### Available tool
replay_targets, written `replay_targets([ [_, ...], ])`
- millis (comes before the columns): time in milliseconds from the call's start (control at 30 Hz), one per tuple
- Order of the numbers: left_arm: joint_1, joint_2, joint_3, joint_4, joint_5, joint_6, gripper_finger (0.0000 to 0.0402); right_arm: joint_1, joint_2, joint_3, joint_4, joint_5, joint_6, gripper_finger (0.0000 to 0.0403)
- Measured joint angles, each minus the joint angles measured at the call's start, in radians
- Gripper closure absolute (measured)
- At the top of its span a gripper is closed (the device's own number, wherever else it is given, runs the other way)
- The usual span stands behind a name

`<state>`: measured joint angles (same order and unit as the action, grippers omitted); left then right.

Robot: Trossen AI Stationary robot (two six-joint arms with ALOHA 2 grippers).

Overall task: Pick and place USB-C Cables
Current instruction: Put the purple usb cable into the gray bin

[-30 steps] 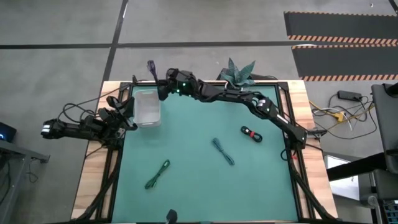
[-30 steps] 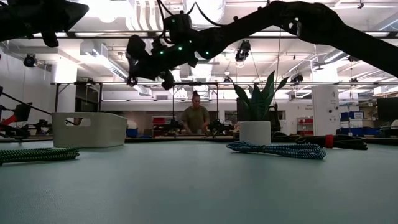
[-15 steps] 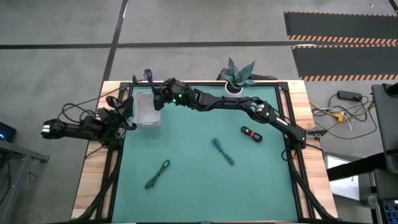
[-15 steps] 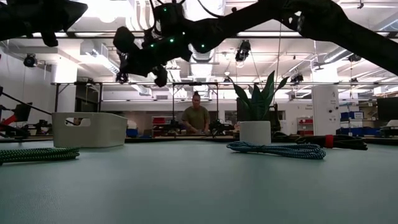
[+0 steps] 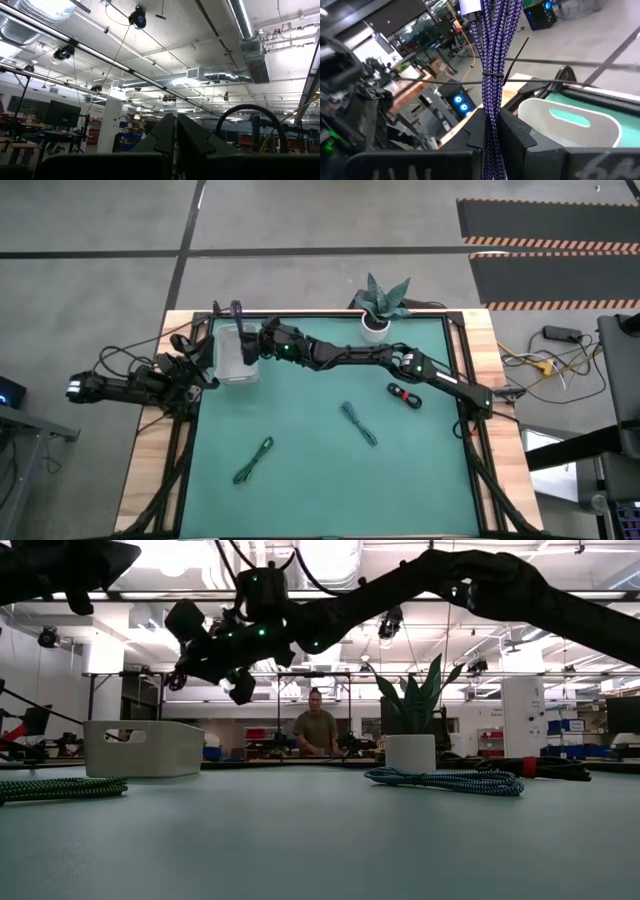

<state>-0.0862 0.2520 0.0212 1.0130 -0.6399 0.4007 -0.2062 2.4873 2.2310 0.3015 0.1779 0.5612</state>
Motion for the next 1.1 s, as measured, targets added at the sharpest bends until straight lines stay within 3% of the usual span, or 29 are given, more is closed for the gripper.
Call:
replay_targets([
  [167,0.0,0.0,0.0,0.0,0.0,0.0,0.0396,0.021,0.037,0.0,0.004,-0.001,-0.109,0.0374],
  [567,0.0,0.0,0.0,0.0,0.002,-0.001,0.0396,0.014,0.06,0.027,0.07,-0.005,-0.722,0.0374],
  [733,0.0,0.0,0.0,0.001,0.003,-0.001,0.0396,0.003,0.06,0.041,0.017,-0.002,-1.003,0.0374],
  [900,0.0,0.0,0.0,0.001,0.008,-0.001,0.0396,-0.003,0.06,0.05,-0.06,-0.003,-1.166,0.0374],
  [1100,0.0,0.0,0.0,0.009,0.172,-0.005,0.0396,-0.018,0.058,0.053,-0.12,-0.07,-1.611,0.0374],
])
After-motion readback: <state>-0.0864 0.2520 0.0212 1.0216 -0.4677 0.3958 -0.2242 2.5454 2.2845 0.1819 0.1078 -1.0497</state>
